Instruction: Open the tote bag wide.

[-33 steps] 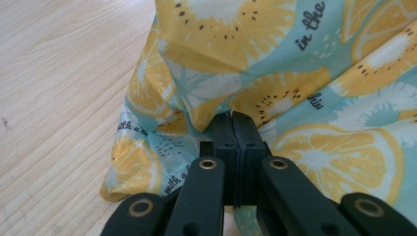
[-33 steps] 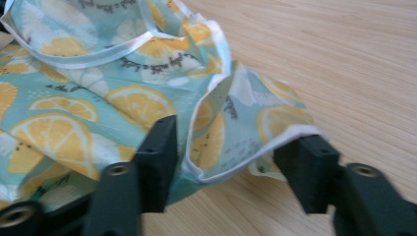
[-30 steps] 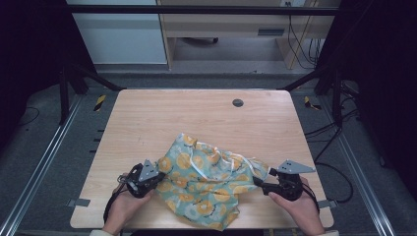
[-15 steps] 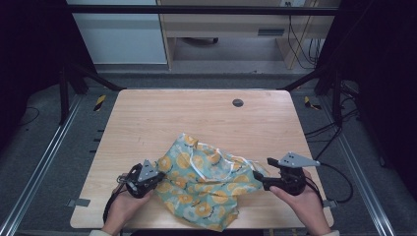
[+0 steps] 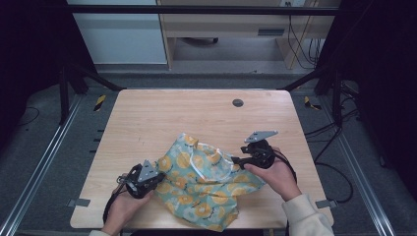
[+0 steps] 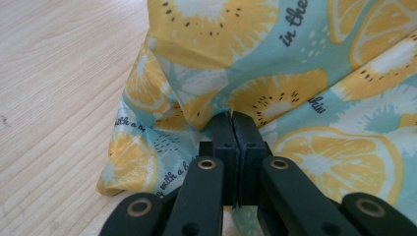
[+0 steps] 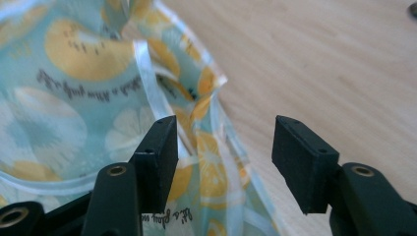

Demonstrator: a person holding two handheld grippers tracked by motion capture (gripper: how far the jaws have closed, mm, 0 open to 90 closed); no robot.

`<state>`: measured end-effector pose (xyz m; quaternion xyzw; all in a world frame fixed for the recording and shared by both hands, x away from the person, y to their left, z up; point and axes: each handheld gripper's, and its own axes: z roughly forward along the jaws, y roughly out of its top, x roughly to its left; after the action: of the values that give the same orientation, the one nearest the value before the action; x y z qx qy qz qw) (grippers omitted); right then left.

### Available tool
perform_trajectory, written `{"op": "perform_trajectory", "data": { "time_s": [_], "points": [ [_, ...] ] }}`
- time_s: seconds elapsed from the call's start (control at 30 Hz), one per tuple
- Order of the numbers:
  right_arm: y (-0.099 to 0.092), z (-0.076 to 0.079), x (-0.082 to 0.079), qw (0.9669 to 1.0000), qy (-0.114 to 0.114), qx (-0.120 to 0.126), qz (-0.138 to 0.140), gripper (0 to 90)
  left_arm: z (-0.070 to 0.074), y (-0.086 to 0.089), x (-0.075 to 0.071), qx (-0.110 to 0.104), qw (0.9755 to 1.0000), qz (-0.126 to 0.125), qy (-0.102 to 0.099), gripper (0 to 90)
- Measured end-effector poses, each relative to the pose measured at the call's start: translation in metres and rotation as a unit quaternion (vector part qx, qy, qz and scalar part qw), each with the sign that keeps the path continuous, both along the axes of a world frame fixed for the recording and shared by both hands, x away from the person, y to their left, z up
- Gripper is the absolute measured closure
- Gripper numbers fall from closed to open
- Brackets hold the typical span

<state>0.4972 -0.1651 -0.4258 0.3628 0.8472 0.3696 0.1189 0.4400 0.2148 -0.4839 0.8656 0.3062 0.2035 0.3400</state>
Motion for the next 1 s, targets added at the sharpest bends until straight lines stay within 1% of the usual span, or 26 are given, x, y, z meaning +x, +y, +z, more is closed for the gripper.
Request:
{"op": "perform_trajectory", "data": {
  "time_s": [0.03, 0.1, 0.13, 0.17, 0.2, 0.23, 0.27, 0.3, 0.4, 0.5, 0.53, 0.6, 0.67, 0.7, 0.8, 0.87, 0.9, 0.97, 1.0],
  "points": [
    [0.001, -0.002, 0.000, 0.9999, 0.010, -0.005, 0.005, 45.5, 0.000, 0.000, 0.000, 0.001, 1.0000, 0.000, 0.000, 90.0],
    [0.001, -0.007, 0.000, 0.9998, 0.014, -0.011, 0.012, 61.1, 0.000, -0.001, -0.001, 0.000, 1.0000, 0.000, -0.001, 89.9],
    [0.001, -0.008, 0.000, 0.9996, 0.015, -0.019, 0.014, 66.8, 0.000, -0.001, -0.001, 0.000, 1.0000, 0.000, -0.001, 89.9],
    [0.001, -0.008, 0.000, 0.9996, 0.015, -0.019, 0.014, 66.8, 0.000, 0.000, -0.001, -0.001, 1.0000, -0.001, 0.000, 89.9],
    [0.000, -0.008, 0.000, 0.9997, 0.013, -0.016, 0.012, 79.4, 0.000, 0.000, -0.001, -0.001, 1.0000, -0.001, 0.000, 89.9],
    [0.000, -0.008, 0.000, 0.9997, 0.013, -0.016, 0.012, 79.4, 0.000, 0.000, -0.001, -0.001, 1.0000, -0.001, 0.000, 89.9],
    [-0.001, -0.007, 0.000, 0.9997, 0.015, -0.013, 0.015, 84.5, 0.000, 0.000, -0.001, -0.001, 1.0000, 0.000, 0.000, 89.9],
    [-0.002, -0.006, -0.001, 0.9998, 0.009, -0.011, 0.011, 88.4, 0.000, 0.000, -0.001, -0.001, 1.0000, -0.001, 0.000, 89.9],
    [-0.003, 0.001, -0.003, 0.9999, -0.009, 0.010, 0.007, 89.8, 0.001, 0.000, -0.001, -0.001, 1.0000, 0.000, 0.000, 89.6],
    [-0.003, 0.014, -0.008, 0.9986, -0.034, 0.039, 0.008, 90.0, 0.001, 0.000, -0.001, -0.002, 1.0000, 0.001, 0.000, 89.6],
    [-0.002, 0.018, -0.010, 0.9981, -0.039, 0.047, 0.008, 90.0, 0.001, 0.000, -0.001, -0.001, 1.0000, 0.001, 0.000, 89.6],
    [0.000, 0.029, -0.017, 0.9951, -0.054, 0.080, 0.022, 90.0, 0.001, 0.000, -0.001, -0.001, 1.0000, 0.001, -0.001, 89.6],
    [0.005, 0.037, -0.026, 0.9929, -0.064, 0.094, 0.035, 90.0, 0.001, 0.000, -0.001, -0.001, 1.0000, 0.002, 0.000, 89.5],
    [0.009, 0.041, -0.032, 0.9906, -0.069, 0.108, 0.049, 90.0, 0.001, 0.000, -0.001, -0.001, 1.0000, 0.002, -0.001, 89.5],
    [0.015, 0.045, -0.047, 0.9869, -0.075, 0.124, 0.072, 90.0, 0.001, 0.001, -0.002, -0.002, 1.0000, 0.003, -0.001, 89.1],
    [0.022, 0.045, -0.060, 0.9829, -0.073, 0.140, 0.095, 90.0, 0.001, 0.001, -0.002, -0.003, 1.0000, 0.004, 0.000, 88.8],
    [0.025, 0.043, -0.065, 0.9813, -0.072, 0.145, 0.104, 90.0, 0.002, 0.001, -0.002, -0.001, 1.0000, 0.003, 0.000, 88.7],
    [0.032, 0.036, -0.078, 0.9786, -0.063, 0.147, 0.130, 90.0, 0.002, 0.002, -0.002, -0.005, 1.0000, 0.005, 0.001, 88.7],
    [0.034, 0.033, -0.082, 0.9782, -0.060, 0.144, 0.137, 90.0, 0.002, 0.002, -0.002, -0.004, 1.0000, 0.005, 0.001, 88.7]
  ]
}}
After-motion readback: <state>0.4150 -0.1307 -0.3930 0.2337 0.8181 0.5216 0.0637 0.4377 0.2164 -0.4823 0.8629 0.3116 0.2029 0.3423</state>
